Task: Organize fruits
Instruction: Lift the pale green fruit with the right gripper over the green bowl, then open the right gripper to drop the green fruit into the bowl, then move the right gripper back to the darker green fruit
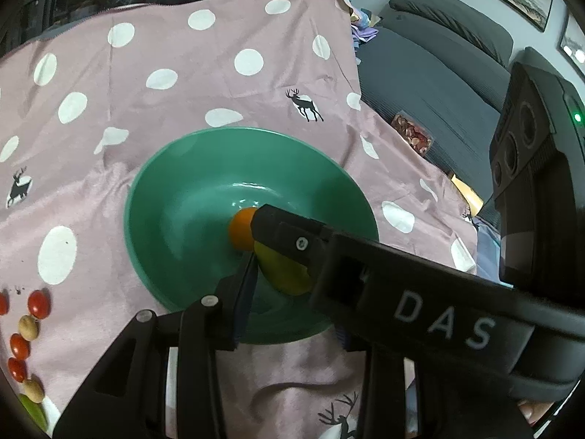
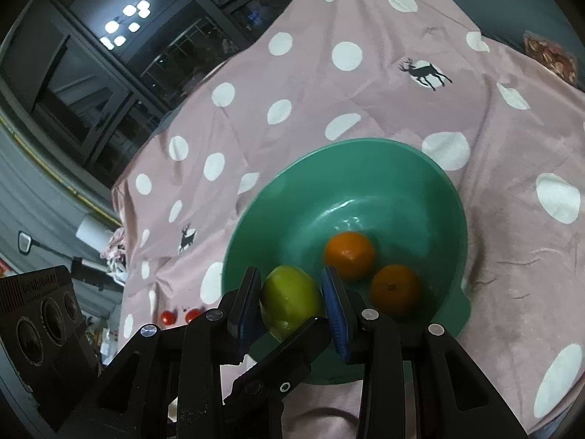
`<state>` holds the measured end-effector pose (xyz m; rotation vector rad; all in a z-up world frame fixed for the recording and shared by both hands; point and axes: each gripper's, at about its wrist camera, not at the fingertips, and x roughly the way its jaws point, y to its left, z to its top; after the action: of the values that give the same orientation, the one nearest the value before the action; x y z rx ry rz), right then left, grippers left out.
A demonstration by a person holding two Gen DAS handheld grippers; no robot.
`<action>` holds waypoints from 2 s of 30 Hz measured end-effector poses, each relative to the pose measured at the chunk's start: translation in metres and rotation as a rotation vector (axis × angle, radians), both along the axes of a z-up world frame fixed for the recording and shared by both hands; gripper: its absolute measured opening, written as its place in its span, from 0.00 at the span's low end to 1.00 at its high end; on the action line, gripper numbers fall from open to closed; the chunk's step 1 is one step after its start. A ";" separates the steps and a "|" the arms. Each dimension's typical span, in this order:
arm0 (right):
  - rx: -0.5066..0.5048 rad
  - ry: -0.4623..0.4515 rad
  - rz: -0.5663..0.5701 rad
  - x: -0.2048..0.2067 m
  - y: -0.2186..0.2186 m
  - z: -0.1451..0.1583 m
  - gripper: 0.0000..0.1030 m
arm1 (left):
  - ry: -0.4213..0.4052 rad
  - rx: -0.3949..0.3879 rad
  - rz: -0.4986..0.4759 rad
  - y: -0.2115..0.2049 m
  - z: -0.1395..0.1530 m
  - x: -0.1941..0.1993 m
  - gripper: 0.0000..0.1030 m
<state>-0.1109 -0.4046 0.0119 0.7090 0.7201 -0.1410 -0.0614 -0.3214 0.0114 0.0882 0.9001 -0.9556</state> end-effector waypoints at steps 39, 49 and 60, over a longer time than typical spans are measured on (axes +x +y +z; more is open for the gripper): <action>-0.001 0.100 -0.062 0.005 -0.011 -0.017 0.37 | 0.061 0.021 0.010 -0.013 -0.018 0.011 0.34; -0.037 0.071 -0.082 0.001 -0.009 -0.008 0.36 | 0.009 -0.007 0.062 0.017 0.002 0.008 0.50; -0.132 0.011 -0.027 0.004 0.026 0.018 0.44 | -0.108 0.005 0.283 0.116 0.038 0.005 0.77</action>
<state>-0.1072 -0.3782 0.0294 0.5921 0.7054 -0.2159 -0.0566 -0.2051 0.0496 0.0153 0.7913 -0.6792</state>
